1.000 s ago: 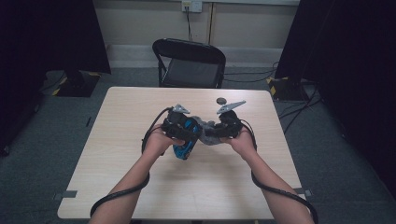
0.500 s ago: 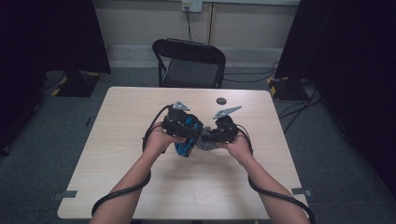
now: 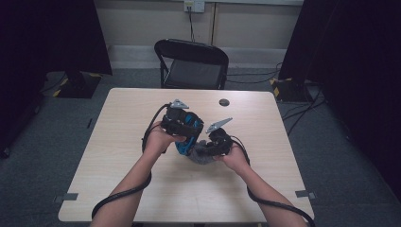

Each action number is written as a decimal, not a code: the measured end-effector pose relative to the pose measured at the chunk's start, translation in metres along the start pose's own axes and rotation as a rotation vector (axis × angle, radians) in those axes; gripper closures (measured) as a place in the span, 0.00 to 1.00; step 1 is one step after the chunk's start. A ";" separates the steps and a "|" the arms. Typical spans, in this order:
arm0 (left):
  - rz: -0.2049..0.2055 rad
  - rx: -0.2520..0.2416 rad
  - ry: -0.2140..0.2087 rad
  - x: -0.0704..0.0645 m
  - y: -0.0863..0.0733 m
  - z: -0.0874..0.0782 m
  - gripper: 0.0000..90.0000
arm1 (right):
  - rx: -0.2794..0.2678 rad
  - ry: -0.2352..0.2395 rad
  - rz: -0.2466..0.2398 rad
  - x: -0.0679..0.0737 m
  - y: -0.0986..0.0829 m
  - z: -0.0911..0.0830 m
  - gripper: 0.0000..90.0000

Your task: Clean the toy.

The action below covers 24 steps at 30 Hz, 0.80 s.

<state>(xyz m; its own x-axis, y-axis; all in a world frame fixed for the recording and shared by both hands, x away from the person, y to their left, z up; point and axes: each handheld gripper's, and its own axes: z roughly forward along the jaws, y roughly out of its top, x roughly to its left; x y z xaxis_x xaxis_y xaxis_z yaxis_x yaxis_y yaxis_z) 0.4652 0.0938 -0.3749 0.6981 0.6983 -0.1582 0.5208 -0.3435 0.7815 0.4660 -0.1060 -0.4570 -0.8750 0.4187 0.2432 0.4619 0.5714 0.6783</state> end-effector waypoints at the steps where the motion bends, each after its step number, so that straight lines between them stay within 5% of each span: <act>1: -0.004 -0.002 0.004 0.001 0.000 -0.001 0.28 | 0.010 -0.014 -0.008 0.000 -0.001 -0.001 0.85; 12: -0.029 0.042 0.050 0.023 -0.018 -0.012 0.28 | -0.015 -0.124 0.016 -0.023 -0.007 -0.045 0.84; 24: -0.057 0.078 0.093 0.047 -0.045 -0.027 0.28 | -0.019 -0.183 0.051 -0.038 -0.023 -0.069 0.84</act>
<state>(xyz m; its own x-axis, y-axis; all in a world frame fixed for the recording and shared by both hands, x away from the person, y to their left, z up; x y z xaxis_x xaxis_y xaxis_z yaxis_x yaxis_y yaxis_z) 0.4611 0.1586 -0.4015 0.6199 0.7718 -0.1418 0.5974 -0.3470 0.7229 0.4784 -0.1838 -0.4336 -0.8087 0.5691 0.1488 0.5008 0.5334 0.6817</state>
